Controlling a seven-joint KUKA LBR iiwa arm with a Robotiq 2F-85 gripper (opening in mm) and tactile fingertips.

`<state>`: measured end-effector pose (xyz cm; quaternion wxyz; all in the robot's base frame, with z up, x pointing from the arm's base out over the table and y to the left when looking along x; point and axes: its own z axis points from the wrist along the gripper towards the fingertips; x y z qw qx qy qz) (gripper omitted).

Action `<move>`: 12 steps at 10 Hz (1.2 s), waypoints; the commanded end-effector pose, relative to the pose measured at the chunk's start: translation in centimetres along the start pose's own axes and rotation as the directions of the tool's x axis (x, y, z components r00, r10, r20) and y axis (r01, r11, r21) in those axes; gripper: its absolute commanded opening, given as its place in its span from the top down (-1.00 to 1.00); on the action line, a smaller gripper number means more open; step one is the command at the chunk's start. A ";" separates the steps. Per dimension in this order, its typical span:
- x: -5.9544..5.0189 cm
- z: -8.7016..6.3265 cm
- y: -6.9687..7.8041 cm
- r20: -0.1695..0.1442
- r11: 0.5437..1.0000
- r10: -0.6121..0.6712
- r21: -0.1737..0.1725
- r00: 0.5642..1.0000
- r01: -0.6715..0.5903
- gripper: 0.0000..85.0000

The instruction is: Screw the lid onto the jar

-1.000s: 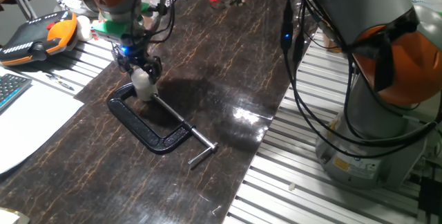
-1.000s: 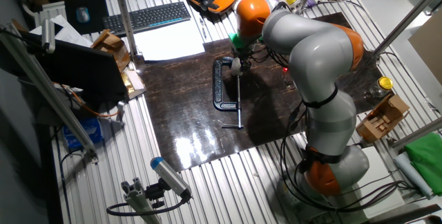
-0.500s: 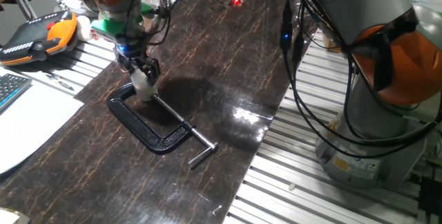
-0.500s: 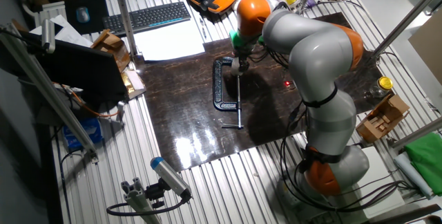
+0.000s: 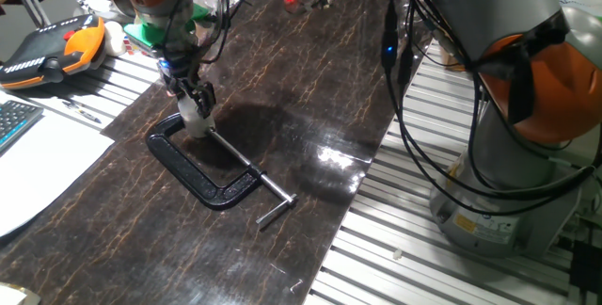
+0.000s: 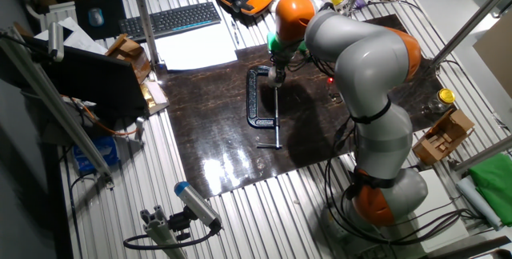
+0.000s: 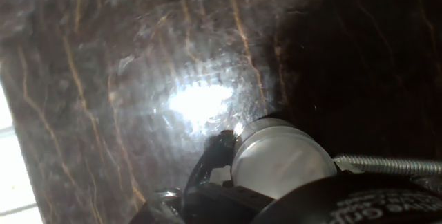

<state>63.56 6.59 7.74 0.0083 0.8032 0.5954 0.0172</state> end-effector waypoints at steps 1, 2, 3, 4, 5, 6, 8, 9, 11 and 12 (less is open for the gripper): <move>0.0 0.0 0.0 0.002 0.997 0.071 -0.001 0.997 -0.071 -0.51; 0.0 0.0 0.0 -0.003 0.996 0.090 0.003 0.996 -0.090 -0.51; 0.0 0.1 0.0 -0.009 0.994 0.110 0.011 0.994 -0.110 -0.51; 0.0 0.0 0.0 -0.016 0.993 0.119 0.016 0.993 -0.119 -0.51; 0.0 0.0 0.0 -0.014 0.991 0.130 0.019 0.991 -0.130 -0.51; 0.0 0.0 0.0 -0.011 0.990 0.140 0.022 0.990 -0.140 -0.51; -0.1 0.0 0.0 -0.006 0.988 0.152 0.029 0.988 -0.152 -0.51; -0.1 0.0 0.1 -0.005 0.988 0.152 0.030 0.988 -0.152 -0.53; -0.1 0.0 0.1 -0.003 0.988 0.149 0.031 0.989 -0.149 -0.65; -0.1 0.0 0.1 0.000 0.989 0.148 0.033 0.989 -0.147 -0.73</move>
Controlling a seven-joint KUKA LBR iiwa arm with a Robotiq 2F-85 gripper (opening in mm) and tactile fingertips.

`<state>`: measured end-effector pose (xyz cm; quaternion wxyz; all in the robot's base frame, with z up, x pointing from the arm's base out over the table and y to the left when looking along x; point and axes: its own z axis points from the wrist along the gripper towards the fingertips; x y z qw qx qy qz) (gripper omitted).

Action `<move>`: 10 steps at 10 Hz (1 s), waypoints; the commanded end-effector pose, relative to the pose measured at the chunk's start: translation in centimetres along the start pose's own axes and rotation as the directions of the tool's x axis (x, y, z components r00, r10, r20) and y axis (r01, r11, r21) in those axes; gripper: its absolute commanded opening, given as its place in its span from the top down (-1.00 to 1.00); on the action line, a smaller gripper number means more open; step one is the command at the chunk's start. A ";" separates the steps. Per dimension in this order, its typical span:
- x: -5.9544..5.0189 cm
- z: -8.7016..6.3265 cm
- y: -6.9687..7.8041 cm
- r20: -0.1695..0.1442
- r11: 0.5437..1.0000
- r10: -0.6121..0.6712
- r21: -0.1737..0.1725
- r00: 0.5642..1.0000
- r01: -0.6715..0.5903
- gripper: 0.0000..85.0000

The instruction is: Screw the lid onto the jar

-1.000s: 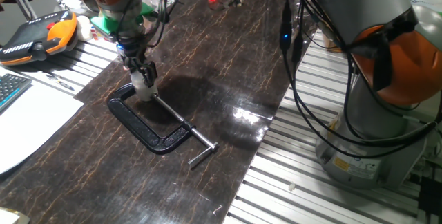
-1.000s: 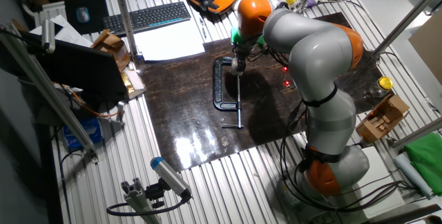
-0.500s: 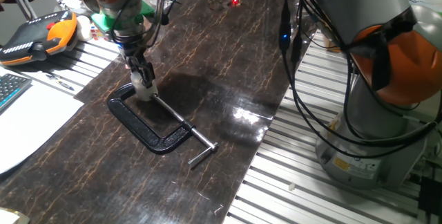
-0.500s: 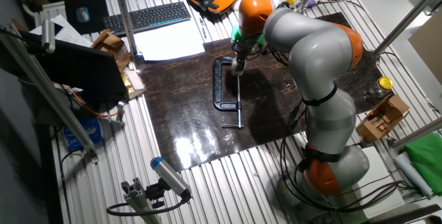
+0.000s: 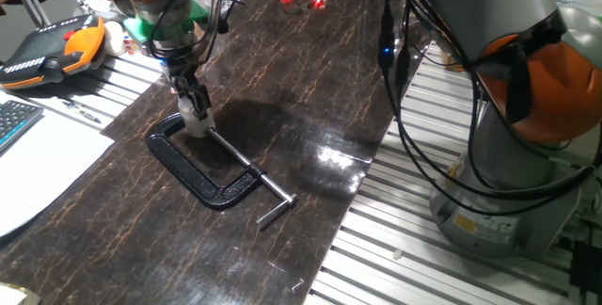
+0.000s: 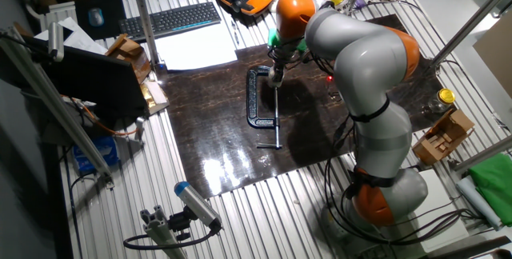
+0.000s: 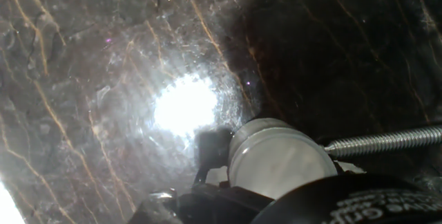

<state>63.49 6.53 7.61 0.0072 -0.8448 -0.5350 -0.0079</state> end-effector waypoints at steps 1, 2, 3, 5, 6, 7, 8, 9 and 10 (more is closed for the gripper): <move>0.0 -0.1 0.1 0.001 1.000 -0.004 -0.003 1.000 0.004 -0.71; 0.0 -0.1 0.1 0.006 1.000 -0.011 -0.004 1.000 0.011 -0.71; -0.1 -0.2 0.1 0.006 1.000 -0.022 -0.004 1.000 0.022 -0.72; -0.1 -0.3 0.0 0.007 0.999 -0.054 -0.005 0.999 0.054 -0.76; -0.1 -0.3 0.0 0.008 0.998 -0.066 -0.007 0.998 0.066 -0.83; -0.1 -0.2 0.0 0.008 0.997 -0.080 -0.007 0.997 0.080 -0.87; -0.2 -0.3 0.0 0.010 0.995 -0.095 -0.006 0.995 0.096 -0.93; -0.3 -0.3 0.0 0.011 0.993 -0.117 -0.003 0.993 0.117 -0.98; -0.5 -0.3 0.0 0.007 0.988 -0.153 -0.006 0.988 0.153 -0.98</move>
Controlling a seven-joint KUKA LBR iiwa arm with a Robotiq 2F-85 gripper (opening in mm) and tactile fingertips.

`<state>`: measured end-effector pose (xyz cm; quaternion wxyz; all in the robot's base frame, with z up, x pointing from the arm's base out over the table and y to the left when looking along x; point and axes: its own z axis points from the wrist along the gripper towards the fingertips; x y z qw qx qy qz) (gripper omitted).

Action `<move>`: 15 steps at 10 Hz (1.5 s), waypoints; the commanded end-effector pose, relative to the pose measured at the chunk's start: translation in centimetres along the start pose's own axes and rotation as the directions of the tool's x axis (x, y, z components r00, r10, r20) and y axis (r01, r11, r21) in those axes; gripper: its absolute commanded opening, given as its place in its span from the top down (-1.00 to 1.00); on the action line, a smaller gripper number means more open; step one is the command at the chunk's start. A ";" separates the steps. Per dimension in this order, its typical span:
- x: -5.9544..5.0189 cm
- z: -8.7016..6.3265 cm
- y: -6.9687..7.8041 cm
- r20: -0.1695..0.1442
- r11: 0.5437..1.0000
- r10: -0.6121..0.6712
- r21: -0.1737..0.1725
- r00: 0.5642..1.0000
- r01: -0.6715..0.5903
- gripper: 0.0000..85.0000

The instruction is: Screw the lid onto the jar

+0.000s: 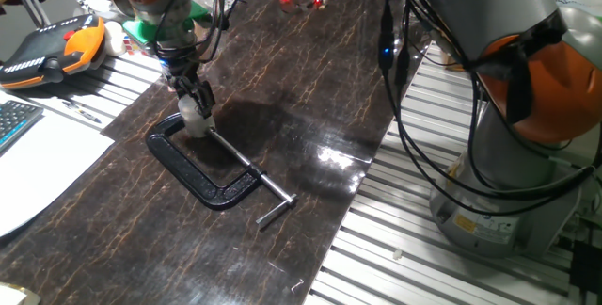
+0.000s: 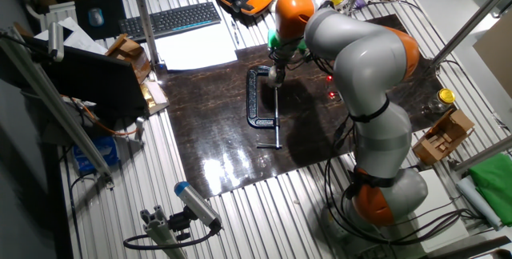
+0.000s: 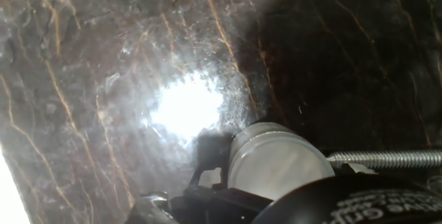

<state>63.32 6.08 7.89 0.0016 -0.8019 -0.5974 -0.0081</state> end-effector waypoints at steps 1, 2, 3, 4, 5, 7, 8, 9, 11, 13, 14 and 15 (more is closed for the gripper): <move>-0.1 0.0 0.1 -0.003 0.999 -0.047 -0.004 0.999 0.047 -0.98; -0.3 -0.2 0.0 -0.001 0.991 -0.131 -0.006 0.991 0.131 -0.96; -0.4 -0.5 0.0 0.004 0.973 -0.229 -0.006 0.973 0.229 -0.94; -0.5 -0.7 0.0 0.008 0.945 -0.328 -0.012 0.945 0.328 -0.95; -0.5 -0.7 0.0 0.013 0.905 -0.426 -0.017 0.905 0.426 -0.95; -0.5 -0.7 0.0 0.021 0.771 -0.636 -0.026 0.771 0.636 -0.91; -0.5 -0.7 0.1 0.020 0.653 -0.757 -0.017 0.654 0.757 -0.90; -0.5 -0.8 0.0 0.026 0.542 -0.840 -0.007 0.542 0.841 -0.90; -0.4 -1.1 0.1 0.049 0.330 -0.943 0.017 0.329 0.944 -0.87; -0.2 -1.5 0.2 0.061 0.169 -0.984 0.033 0.167 0.985 -0.87; 0.0 -1.4 0.2 0.063 0.144 -0.988 0.030 0.142 0.989 -0.87; 0.0 -1.4 0.2 0.060 0.128 -0.990 0.025 0.127 0.991 -0.88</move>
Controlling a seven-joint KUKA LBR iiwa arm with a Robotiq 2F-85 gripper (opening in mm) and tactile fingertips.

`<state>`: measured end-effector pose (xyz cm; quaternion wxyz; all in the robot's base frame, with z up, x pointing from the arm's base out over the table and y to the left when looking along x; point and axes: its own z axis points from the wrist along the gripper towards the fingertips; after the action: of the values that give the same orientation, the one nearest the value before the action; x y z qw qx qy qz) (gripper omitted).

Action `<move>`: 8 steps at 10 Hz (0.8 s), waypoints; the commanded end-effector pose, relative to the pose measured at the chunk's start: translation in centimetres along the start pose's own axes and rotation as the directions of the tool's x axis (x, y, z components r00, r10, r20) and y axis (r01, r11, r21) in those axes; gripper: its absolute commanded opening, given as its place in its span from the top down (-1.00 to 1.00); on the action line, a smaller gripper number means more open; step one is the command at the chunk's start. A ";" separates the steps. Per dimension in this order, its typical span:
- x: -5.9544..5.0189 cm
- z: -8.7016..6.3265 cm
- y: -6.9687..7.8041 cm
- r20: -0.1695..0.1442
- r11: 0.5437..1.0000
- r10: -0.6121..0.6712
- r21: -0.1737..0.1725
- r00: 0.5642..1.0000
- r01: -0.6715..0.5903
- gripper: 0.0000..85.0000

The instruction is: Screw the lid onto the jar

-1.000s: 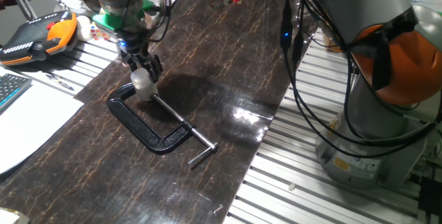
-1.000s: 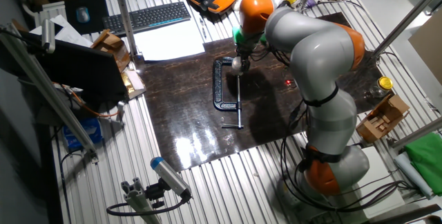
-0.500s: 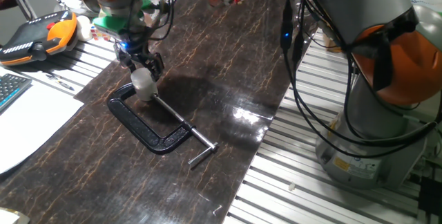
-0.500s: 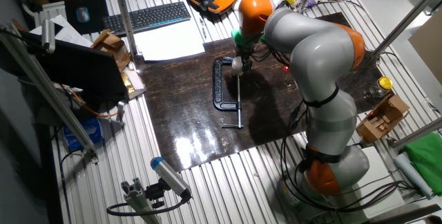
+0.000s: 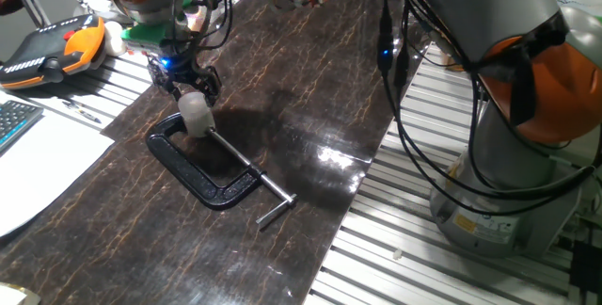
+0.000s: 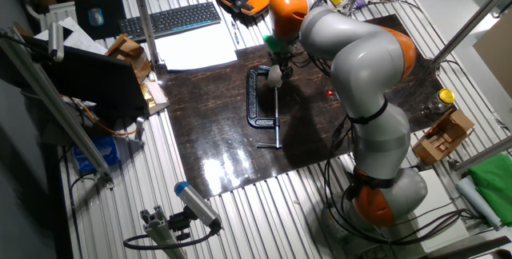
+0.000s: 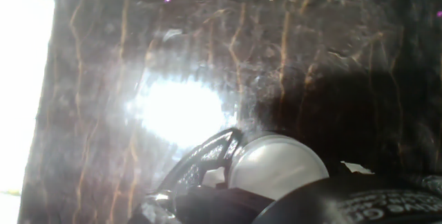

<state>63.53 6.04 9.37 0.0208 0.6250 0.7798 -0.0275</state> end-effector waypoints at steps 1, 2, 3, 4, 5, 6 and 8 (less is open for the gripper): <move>0.0 -0.1 0.0 0.045 0.555 -0.830 -0.042 0.556 0.831 -0.91; 0.0 -0.3 0.0 0.066 0.515 -0.853 -0.048 0.518 0.856 -0.95; -0.1 -0.3 0.0 0.092 0.464 -0.880 -0.049 0.467 0.884 -0.96; -0.1 -0.3 -0.1 0.102 0.400 -0.910 -0.040 0.402 0.916 -0.96; 0.0 -0.2 0.0 0.100 0.335 -0.935 -0.060 0.340 0.940 -0.96; 0.1 0.0 0.0 0.094 0.277 -0.954 -0.075 0.283 0.958 -0.96; 0.3 0.1 0.1 0.089 0.217 -0.970 -0.098 0.226 0.971 -0.98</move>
<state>63.53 6.30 9.31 0.0451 0.5112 0.8582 -0.0102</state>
